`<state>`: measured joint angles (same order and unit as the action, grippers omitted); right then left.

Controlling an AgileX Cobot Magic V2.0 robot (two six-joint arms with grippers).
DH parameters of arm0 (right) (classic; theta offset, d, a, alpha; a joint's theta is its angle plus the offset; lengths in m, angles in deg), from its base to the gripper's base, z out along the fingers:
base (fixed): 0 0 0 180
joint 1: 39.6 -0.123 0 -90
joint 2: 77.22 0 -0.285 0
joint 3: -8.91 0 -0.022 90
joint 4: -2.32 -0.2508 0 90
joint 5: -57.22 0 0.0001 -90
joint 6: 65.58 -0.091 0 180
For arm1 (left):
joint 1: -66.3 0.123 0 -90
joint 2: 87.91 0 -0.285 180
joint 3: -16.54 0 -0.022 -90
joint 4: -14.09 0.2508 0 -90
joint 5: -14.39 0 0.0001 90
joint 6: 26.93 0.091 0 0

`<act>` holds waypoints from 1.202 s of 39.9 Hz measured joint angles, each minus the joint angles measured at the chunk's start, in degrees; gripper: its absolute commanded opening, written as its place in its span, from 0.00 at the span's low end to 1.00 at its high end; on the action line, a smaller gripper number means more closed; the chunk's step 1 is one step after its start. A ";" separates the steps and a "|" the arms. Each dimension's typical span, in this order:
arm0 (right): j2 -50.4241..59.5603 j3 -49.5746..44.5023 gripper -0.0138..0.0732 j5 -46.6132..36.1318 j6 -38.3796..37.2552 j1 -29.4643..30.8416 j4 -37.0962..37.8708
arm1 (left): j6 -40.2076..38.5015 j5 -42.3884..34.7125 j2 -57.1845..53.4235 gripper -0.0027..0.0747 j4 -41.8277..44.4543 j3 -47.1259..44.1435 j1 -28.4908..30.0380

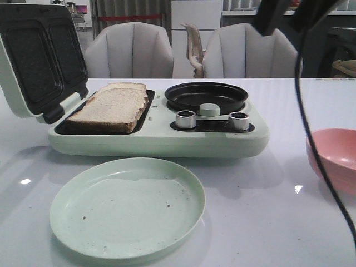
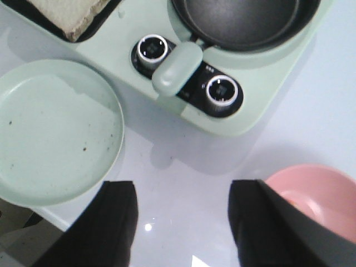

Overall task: Make breakfast with bread and shrimp
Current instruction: 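Release the bread and withdraw the right gripper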

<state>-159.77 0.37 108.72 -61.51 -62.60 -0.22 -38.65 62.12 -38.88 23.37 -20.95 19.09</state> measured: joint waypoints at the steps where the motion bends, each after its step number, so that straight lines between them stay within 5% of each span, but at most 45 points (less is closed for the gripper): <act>1: 1.87 -1.75 0.71 0.00 -0.09 0.00 0.10 | 0.00 0.00 0.00 0.60 0.15 0.00 0.00; 17: 23.71 -22.23 0.71 -0.46 -0.36 0.00 2.00 | 0.00 0.00 0.00 0.60 1.33 0.00 0.00; 32: 32.31 -26.30 0.71 -0.47 -0.36 0.00 1.89 | -3.39 6.13 4.08 0.60 5.52 2.55 1.04; 39: 32.29 -26.30 0.71 -0.47 -0.40 0.00 1.89 | -4.36 11.56 11.83 0.53 8.22 7.59 8.20; 48: 32.29 -26.30 0.71 -0.47 -0.40 0.00 1.89 | -1.35 12.95 21.21 0.34 8.27 14.61 26.71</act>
<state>-127.48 -25.92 108.26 -61.91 -62.60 1.66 -40.00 75.07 -17.67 31.64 -6.34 45.80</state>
